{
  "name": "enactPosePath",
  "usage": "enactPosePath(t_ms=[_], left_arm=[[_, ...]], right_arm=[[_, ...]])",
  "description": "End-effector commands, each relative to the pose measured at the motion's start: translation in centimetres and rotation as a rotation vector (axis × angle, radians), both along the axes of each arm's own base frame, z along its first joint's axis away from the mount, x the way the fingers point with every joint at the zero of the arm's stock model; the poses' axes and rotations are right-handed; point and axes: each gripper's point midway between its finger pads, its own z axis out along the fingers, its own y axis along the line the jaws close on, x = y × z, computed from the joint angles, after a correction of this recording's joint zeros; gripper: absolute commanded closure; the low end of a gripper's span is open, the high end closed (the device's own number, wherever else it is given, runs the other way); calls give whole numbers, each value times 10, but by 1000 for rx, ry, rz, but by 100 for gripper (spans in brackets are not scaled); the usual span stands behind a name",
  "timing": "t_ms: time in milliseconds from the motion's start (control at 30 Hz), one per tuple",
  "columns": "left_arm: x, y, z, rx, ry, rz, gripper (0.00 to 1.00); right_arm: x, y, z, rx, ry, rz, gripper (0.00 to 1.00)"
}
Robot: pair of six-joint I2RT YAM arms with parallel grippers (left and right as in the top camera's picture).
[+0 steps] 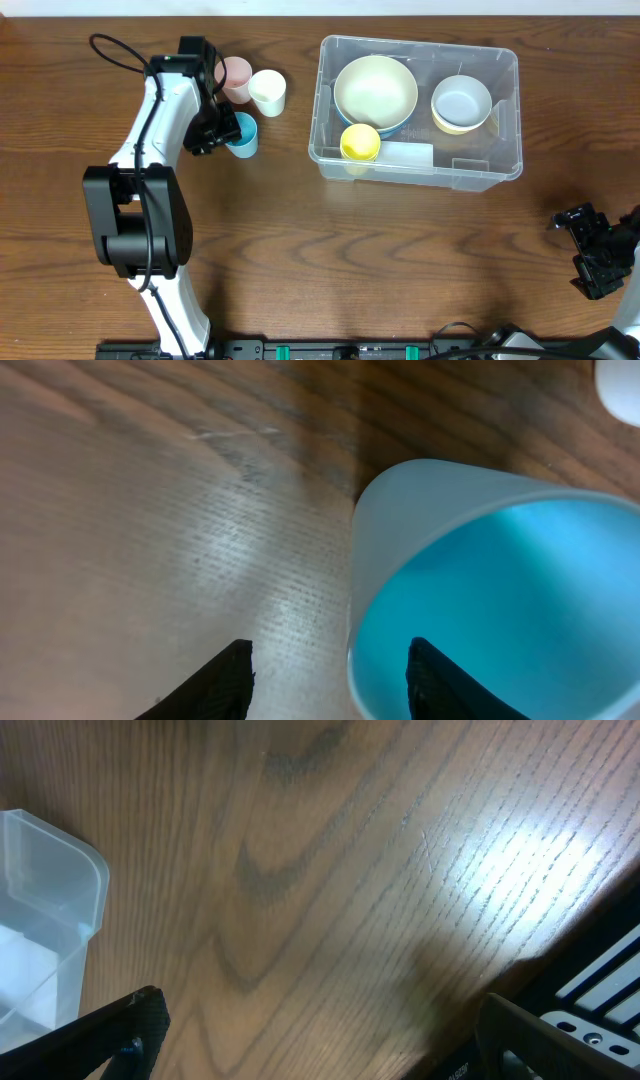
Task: Pack container
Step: 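Grasp the blue cup rim with the left gripper, then lift the blue cup and carry it over the yellow cups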
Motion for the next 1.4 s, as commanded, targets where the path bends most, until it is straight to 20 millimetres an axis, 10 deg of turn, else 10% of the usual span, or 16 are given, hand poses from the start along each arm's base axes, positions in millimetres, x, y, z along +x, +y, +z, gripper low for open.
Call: enactPosePath(t_ms=[0, 100, 333, 433, 800, 1067, 1367], left_arm=[[-6, -5, -13, -26, 21, -29, 50], [-8, -5, -18, -25, 26, -29, 53], [-6, -5, -10, -25, 20, -29, 94], [-3, -5, 5, -22, 6, -28, 94], [2, -17, 157, -52, -330, -56, 94], [-41, -121, 246, -167, -591, -332, 94], [-57, -220, 211, -118, -554, -579, 94]], right_arm=[[0, -1, 3, -3, -13, -22, 1], [0, -1, 3, -3, -13, -22, 1], [0, -1, 3, -3, -13, -22, 1], [0, -1, 3, -3, -13, -22, 1], [0, -1, 3, -3, -13, -22, 1], [0, -1, 3, -3, -13, -22, 1], [0, -1, 3, -3, -13, -22, 1]])
